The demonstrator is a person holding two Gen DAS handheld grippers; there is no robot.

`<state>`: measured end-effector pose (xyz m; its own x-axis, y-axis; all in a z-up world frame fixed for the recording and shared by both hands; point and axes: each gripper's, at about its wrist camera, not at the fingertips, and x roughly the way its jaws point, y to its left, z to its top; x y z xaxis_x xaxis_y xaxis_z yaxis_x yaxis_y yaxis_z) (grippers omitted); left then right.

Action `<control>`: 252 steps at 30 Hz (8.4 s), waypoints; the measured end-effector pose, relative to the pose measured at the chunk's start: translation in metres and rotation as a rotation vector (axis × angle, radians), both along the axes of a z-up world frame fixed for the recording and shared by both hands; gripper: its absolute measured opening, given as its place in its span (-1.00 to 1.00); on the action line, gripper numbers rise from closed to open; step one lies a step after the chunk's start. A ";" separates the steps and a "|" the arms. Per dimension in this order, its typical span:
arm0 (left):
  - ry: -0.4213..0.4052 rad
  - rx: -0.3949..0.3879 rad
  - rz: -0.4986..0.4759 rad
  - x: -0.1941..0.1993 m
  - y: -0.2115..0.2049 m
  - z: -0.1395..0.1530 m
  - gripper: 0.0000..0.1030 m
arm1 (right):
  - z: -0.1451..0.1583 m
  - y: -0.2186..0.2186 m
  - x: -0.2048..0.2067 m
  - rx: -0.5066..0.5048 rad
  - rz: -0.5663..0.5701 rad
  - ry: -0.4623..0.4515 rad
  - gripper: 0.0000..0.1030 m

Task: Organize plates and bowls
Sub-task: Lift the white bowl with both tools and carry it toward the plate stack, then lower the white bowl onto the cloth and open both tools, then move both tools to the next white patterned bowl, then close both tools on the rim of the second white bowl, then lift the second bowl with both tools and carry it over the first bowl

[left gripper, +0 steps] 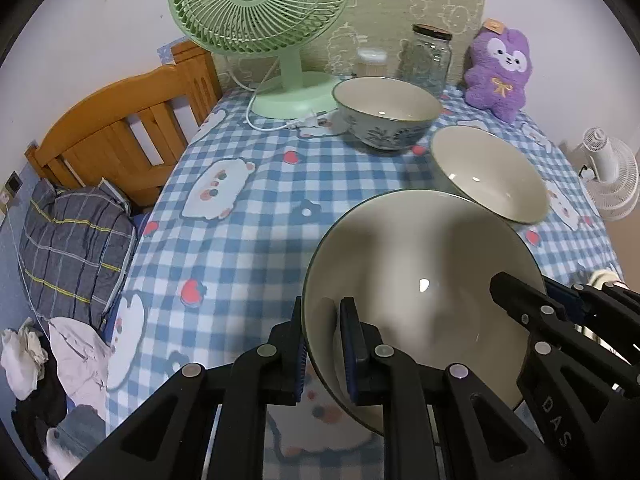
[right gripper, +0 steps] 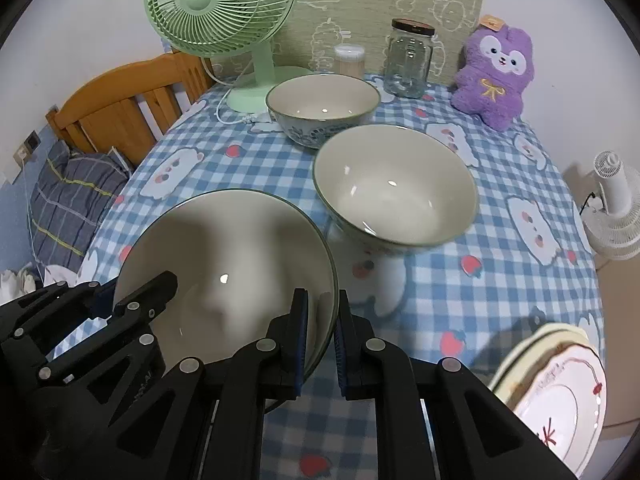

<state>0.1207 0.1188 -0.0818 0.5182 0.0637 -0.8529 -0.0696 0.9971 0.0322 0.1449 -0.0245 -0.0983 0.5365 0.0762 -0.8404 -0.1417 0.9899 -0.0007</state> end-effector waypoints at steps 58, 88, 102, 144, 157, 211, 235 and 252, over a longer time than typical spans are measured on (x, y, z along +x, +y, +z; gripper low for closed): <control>-0.054 -0.044 -0.120 -0.068 -0.050 -0.007 0.40 | -0.008 -0.064 -0.066 0.044 -0.004 0.071 -0.20; -0.102 -0.002 -0.171 -0.026 -0.063 0.053 0.53 | 0.072 -0.079 -0.043 -0.073 0.037 -0.118 0.32; -0.139 -0.048 -0.179 0.025 -0.068 0.067 0.53 | 0.074 -0.101 0.005 -0.014 0.037 -0.077 0.32; 0.062 -0.076 -0.207 0.151 -0.072 -0.021 -0.07 | -0.014 -0.106 0.133 -0.023 0.036 0.023 -0.11; 0.080 -0.041 -0.214 0.150 -0.076 -0.020 -0.67 | -0.013 -0.098 0.133 -0.033 0.080 0.020 -0.71; 0.085 0.008 -0.174 0.111 -0.074 -0.002 -0.89 | 0.023 -0.096 0.089 0.003 0.049 -0.032 -0.96; 0.088 0.023 -0.138 0.118 -0.066 -0.013 -0.77 | 0.006 -0.107 0.103 0.030 0.001 0.010 -0.68; 0.079 0.022 -0.152 0.121 -0.067 -0.014 -0.77 | 0.011 -0.103 0.108 0.079 -0.008 0.015 -0.48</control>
<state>0.2417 0.0522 -0.0957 0.4547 0.0091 -0.8906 0.0853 0.9949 0.0537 0.2529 -0.1278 -0.0875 0.5246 0.1381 -0.8401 -0.1328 0.9879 0.0795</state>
